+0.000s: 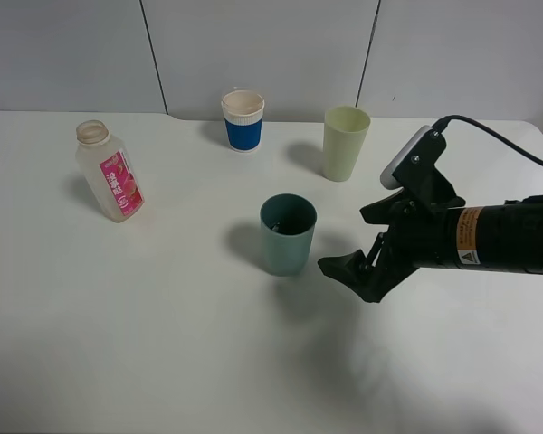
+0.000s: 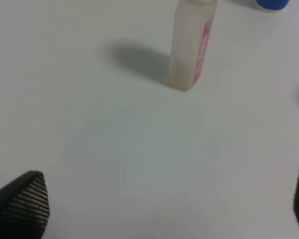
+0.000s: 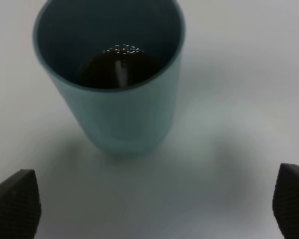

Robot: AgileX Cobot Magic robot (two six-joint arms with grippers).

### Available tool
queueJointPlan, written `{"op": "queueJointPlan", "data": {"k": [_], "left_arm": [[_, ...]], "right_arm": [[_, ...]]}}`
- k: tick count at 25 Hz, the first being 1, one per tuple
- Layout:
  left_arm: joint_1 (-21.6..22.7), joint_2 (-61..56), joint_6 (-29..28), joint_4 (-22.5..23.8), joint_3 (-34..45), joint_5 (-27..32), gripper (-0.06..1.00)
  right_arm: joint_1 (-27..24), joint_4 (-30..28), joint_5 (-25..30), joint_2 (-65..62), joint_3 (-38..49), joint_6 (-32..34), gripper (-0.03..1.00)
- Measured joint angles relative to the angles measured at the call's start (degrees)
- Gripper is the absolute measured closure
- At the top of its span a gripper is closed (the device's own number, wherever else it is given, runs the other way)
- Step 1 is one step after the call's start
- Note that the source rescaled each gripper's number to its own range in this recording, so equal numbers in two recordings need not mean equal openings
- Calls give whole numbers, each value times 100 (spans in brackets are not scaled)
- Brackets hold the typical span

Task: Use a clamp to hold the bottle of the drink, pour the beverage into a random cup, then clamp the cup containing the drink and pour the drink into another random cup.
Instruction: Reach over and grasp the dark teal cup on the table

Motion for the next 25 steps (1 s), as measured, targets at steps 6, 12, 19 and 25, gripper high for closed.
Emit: {"op": "queueJointPlan", "data": {"k": [6, 12, 19, 25], "left_arm": [[0, 0, 0, 0, 0, 0, -6], [0, 0, 0, 0, 0, 0, -6], [0, 0, 35, 0, 0, 0, -6], [0, 0, 0, 0, 0, 0, -6]], "right_arm": [[20, 0, -164, 406, 0, -418, 21], [20, 705, -1072, 1362, -16, -1345, 21], [20, 1477, -2599, 2418, -21, -2180, 21], [20, 1498, -3278, 2874, -21, -2547, 21]]}}
